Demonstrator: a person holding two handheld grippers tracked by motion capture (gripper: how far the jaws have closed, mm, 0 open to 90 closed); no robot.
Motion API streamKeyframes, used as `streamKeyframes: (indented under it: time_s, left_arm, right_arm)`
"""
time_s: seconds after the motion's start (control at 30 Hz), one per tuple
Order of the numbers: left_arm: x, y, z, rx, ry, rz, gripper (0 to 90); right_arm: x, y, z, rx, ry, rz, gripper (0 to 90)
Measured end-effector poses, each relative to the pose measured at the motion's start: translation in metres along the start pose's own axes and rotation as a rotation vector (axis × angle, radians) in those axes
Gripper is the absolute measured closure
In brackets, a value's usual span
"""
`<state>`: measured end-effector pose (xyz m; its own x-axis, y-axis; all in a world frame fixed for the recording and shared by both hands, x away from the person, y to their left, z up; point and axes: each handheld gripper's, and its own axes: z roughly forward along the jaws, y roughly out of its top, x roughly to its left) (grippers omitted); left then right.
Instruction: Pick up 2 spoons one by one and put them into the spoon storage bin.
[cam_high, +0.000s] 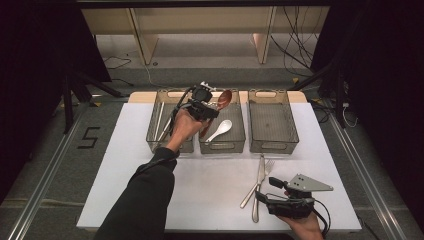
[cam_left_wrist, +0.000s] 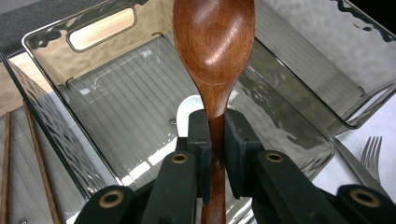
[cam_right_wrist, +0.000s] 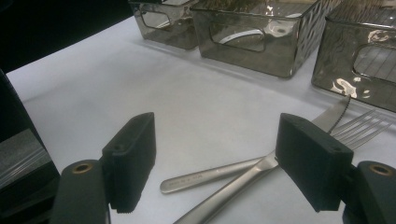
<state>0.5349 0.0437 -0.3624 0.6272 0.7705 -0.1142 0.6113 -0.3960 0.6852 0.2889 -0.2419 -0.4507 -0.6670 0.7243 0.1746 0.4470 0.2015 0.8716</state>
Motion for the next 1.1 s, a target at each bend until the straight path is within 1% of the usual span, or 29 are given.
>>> streamKeyframes:
  time_s: [0.17,0.2,0.3,0.4,0.57,0.6,0.67,0.7,0.83,0.87,1.1]
  left_arm:
    - [0.002,0.001,0.004,-0.004,-0.001,-0.011,81.3]
    - [0.002,0.0,0.005,-0.001,0.0,-0.006,81.3]
    - [0.003,-0.001,0.007,-0.003,0.001,-0.013,81.3]
    - [0.003,-0.002,0.01,-0.003,0.003,-0.011,81.2]
    - [0.006,-0.005,0.016,-0.006,0.005,-0.033,81.2]
    - [0.007,-0.006,0.016,-0.003,0.005,-0.03,81.2]
    - [0.007,-0.008,0.018,-0.004,0.004,-0.039,81.2]
    - [0.008,-0.008,0.019,0.0,0.006,-0.037,81.2]
    - [0.009,-0.011,0.023,0.002,0.003,-0.048,81.1]
    - [0.009,-0.011,0.023,0.005,0.003,-0.045,81.1]
    - [0.009,-0.013,0.025,0.013,0.0,-0.063,79.5]
  right_arm:
    - [0.0,0.0,0.0,0.0,0.002,-0.001,29.8]
    - [0.0,0.0,0.0,0.0,0.002,0.0,29.8]
    - [0.0,0.0,0.0,0.0,0.002,0.0,29.8]
    - [0.0,0.0,0.0,0.0,0.002,-0.001,29.8]
    - [0.0,0.0,0.0,0.001,0.003,-0.002,29.8]
    - [0.0,0.0,0.0,0.001,0.002,-0.001,29.8]
    - [0.0,0.0,0.0,-0.001,0.003,-0.001,29.8]
    - [0.0,0.0,0.0,0.0,0.002,-0.001,29.8]
    - [0.001,0.0,0.0,0.001,0.003,-0.001,29.8]
    - [0.001,0.0,0.0,0.002,0.003,-0.001,29.8]
    - [0.001,0.0,0.0,0.001,0.003,-0.001,29.8]
